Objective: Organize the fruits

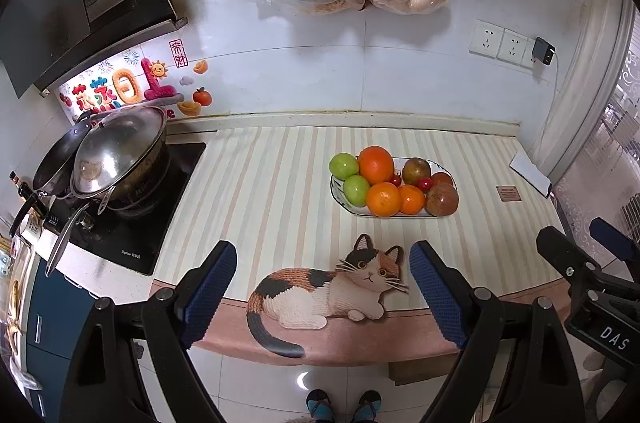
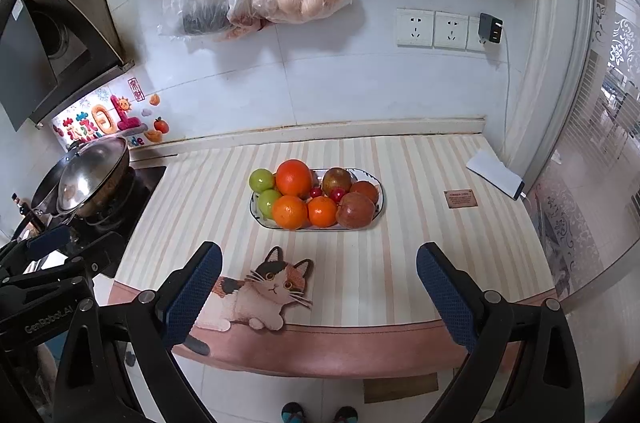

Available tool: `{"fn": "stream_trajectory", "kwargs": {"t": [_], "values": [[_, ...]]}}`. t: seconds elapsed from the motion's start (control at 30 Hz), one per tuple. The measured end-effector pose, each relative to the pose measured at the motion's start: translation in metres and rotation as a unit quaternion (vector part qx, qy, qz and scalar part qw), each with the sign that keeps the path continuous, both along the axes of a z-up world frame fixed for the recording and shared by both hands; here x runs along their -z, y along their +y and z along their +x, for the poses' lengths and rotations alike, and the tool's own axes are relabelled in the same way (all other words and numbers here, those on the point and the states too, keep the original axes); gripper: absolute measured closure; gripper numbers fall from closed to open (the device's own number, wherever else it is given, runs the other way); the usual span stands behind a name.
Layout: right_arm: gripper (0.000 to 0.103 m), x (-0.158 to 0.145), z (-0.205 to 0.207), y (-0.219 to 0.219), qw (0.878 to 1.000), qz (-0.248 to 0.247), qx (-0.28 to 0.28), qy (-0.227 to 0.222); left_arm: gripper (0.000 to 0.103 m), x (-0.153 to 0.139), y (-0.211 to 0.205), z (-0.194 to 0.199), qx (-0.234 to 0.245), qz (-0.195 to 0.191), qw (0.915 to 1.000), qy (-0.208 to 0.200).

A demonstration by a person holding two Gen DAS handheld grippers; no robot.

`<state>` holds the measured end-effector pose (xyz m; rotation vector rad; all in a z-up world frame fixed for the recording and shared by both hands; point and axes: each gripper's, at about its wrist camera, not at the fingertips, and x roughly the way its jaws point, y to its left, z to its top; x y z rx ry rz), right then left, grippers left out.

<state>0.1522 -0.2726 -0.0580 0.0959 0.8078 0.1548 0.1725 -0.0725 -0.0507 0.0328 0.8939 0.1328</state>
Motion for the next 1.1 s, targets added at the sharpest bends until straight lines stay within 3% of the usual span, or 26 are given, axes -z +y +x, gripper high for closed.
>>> {"fn": "stream_trajectory", "kwargs": {"t": [1.1], "values": [[0.003,0.0050,-0.0050,0.0013,1.000,-0.001,-0.004,-0.001,0.014,-0.0004,0.0021,-0.0074,-0.002,-0.001,1.0000,-0.005]]}}
